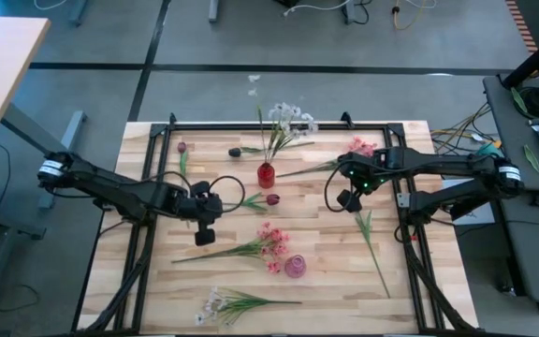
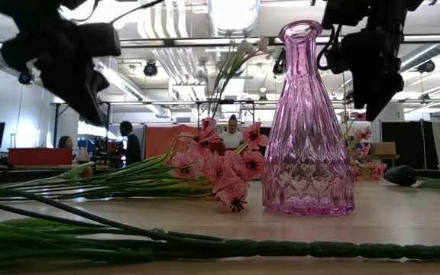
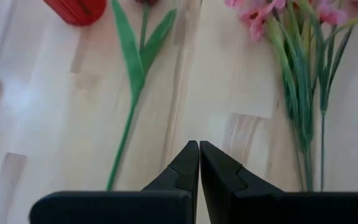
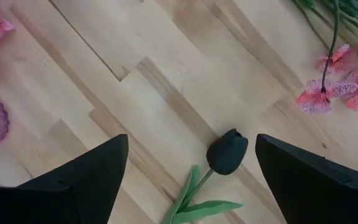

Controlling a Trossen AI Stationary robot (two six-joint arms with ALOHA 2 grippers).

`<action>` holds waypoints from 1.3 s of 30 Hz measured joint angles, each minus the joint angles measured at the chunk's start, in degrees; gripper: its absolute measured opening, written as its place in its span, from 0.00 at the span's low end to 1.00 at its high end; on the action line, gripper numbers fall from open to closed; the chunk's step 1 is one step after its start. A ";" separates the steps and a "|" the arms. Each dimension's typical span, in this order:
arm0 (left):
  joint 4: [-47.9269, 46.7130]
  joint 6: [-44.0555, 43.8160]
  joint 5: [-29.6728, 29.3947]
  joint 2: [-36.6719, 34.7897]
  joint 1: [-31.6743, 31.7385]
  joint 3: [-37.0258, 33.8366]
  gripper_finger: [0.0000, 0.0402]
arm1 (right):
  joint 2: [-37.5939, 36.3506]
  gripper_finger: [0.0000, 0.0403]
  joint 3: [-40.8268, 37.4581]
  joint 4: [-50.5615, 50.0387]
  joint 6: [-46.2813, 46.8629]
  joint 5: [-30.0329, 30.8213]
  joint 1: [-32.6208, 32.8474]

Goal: Sort flowers into vase by color
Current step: Put the purple flower into the purple vase

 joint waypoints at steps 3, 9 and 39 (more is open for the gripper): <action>4.63 1.59 0.10 0.26 0.63 -3.40 0.00 | -0.33 0.85 0.00 0.33 -0.05 0.00 0.00; 12.25 7.05 2.56 0.60 3.60 -7.45 0.00 | 0.07 0.85 0.00 3.87 -0.11 -0.02 0.00; 38.18 21.05 5.00 23.82 18.26 -7.83 0.38 | 0.10 0.85 -0.13 6.30 1.57 -0.50 0.27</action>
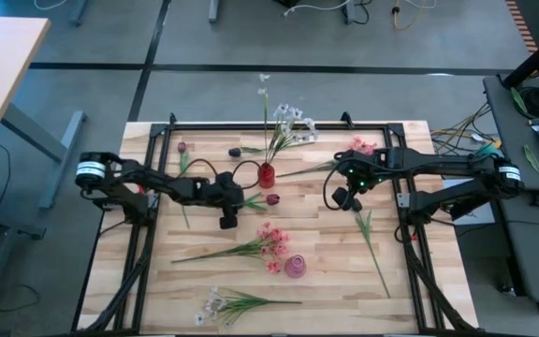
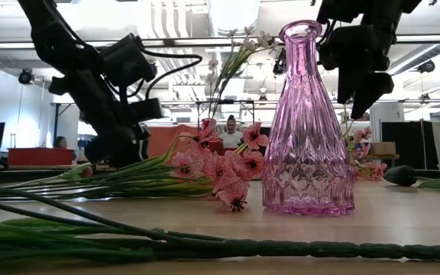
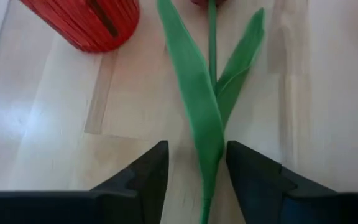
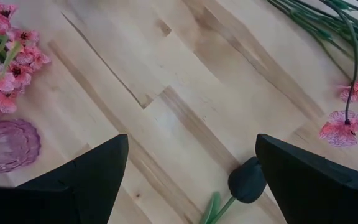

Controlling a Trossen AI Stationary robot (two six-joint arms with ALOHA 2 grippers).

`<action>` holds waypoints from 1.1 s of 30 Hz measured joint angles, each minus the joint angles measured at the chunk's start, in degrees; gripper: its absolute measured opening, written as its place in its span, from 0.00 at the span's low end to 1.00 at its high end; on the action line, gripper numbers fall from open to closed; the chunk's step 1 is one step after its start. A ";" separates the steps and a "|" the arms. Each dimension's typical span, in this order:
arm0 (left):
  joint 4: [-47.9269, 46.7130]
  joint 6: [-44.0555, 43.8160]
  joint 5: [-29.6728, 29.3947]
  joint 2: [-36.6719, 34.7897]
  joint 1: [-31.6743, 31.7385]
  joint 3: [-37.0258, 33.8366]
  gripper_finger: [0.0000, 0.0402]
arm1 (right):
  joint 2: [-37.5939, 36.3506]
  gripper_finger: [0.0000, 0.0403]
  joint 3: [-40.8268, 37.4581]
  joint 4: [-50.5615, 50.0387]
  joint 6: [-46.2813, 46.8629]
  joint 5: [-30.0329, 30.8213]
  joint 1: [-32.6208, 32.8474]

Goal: Sort flowers into vase by color
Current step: Put the purple flower into the purple vase

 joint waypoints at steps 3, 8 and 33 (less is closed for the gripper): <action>0.05 -1.23 -0.01 0.74 0.00 0.05 0.35 | 0.00 0.85 0.00 0.00 -0.02 -0.01 0.35; -0.06 -2.18 0.81 0.99 -0.06 0.07 0.15 | -0.01 0.85 0.00 0.00 -0.02 -0.01 1.50; 2.74 -3.94 6.11 -29.95 -10.33 0.09 0.00 | -1.67 0.85 -0.52 3.82 -0.99 5.12 13.35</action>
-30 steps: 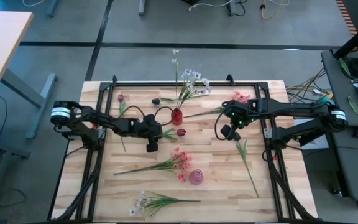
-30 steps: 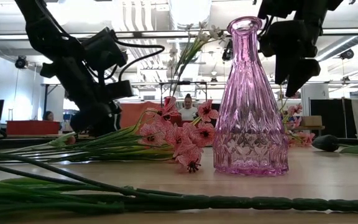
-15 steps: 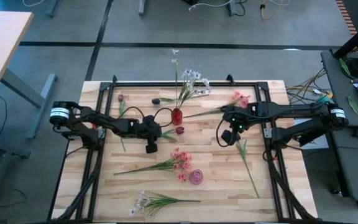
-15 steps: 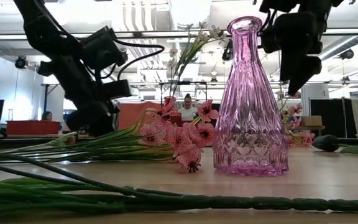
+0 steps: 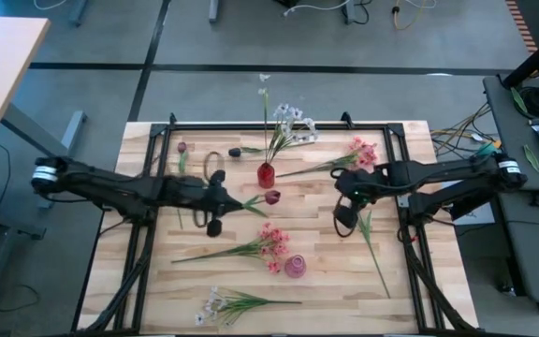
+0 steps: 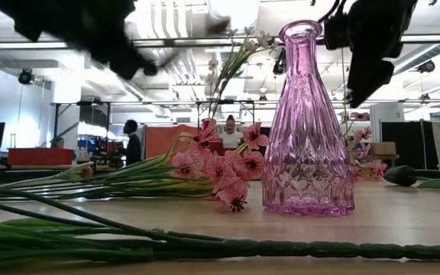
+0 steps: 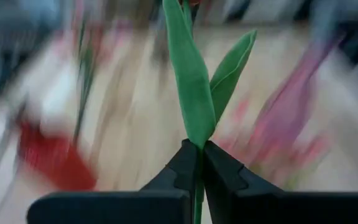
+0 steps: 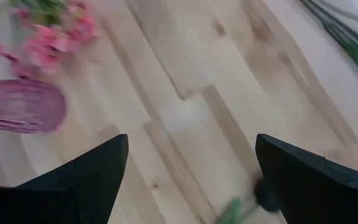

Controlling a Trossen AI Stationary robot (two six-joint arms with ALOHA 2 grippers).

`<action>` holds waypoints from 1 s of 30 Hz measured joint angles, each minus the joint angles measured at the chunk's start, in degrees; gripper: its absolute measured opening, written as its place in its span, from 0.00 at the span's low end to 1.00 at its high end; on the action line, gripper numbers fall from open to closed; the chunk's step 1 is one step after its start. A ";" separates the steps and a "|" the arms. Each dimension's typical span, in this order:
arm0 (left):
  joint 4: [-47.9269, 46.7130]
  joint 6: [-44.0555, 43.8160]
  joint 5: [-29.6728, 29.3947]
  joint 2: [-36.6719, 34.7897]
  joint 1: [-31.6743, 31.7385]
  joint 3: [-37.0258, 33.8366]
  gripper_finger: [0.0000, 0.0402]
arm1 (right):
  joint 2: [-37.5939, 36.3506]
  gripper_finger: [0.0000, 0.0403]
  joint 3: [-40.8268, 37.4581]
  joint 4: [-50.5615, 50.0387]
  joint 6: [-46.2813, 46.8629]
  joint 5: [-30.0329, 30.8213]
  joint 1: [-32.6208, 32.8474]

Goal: Sort flowers into vase by color
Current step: Put the purple flower into the purple vase

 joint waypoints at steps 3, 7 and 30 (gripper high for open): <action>11.21 0.29 1.87 -1.90 -2.25 0.00 0.00 | -1.14 0.85 -1.56 5.79 -0.78 -0.01 1.96; 26.81 -1.77 1.96 -0.73 -4.24 -0.04 0.00 | -2.35 0.85 -4.30 12.59 -1.20 -0.02 3.89; 82.92 -15.87 3.80 43.18 -8.98 22.09 0.00 | -6.10 0.82 -6.58 16.73 -3.08 -0.08 4.78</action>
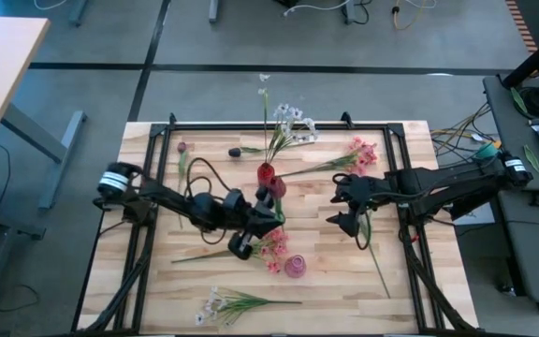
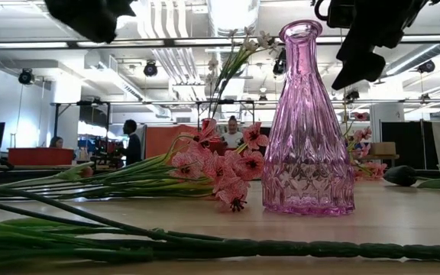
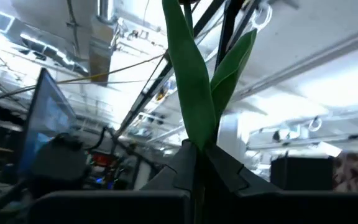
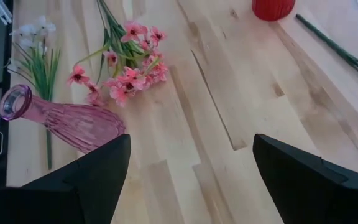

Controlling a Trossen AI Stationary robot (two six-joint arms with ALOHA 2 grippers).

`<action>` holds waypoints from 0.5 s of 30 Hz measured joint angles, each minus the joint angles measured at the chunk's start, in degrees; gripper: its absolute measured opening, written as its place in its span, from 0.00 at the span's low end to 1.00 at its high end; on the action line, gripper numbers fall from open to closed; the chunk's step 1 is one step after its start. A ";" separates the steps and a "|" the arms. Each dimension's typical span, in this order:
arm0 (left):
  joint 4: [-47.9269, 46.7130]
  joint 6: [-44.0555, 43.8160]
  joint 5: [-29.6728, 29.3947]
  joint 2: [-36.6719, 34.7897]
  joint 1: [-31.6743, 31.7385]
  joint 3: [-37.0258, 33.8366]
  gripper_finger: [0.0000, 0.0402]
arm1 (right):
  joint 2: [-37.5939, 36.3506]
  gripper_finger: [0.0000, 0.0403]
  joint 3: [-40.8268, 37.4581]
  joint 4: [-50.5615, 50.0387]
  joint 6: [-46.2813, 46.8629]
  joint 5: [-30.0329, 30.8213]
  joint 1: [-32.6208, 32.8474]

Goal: Sort flowers into vase by color
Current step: Put the purple flower into the purple vase

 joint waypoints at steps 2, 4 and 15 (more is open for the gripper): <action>-0.22 -0.44 -0.01 2.08 -0.75 2.50 0.00 | -0.14 0.82 -0.04 0.05 -0.51 -0.02 0.00; -0.47 -0.47 0.05 4.17 -1.29 4.53 0.00 | -0.17 0.82 -0.04 0.22 -0.70 -0.02 0.00; -0.19 -1.83 -0.77 10.44 -1.20 8.72 0.00 | -0.17 0.82 -0.07 0.21 -0.73 -0.02 0.00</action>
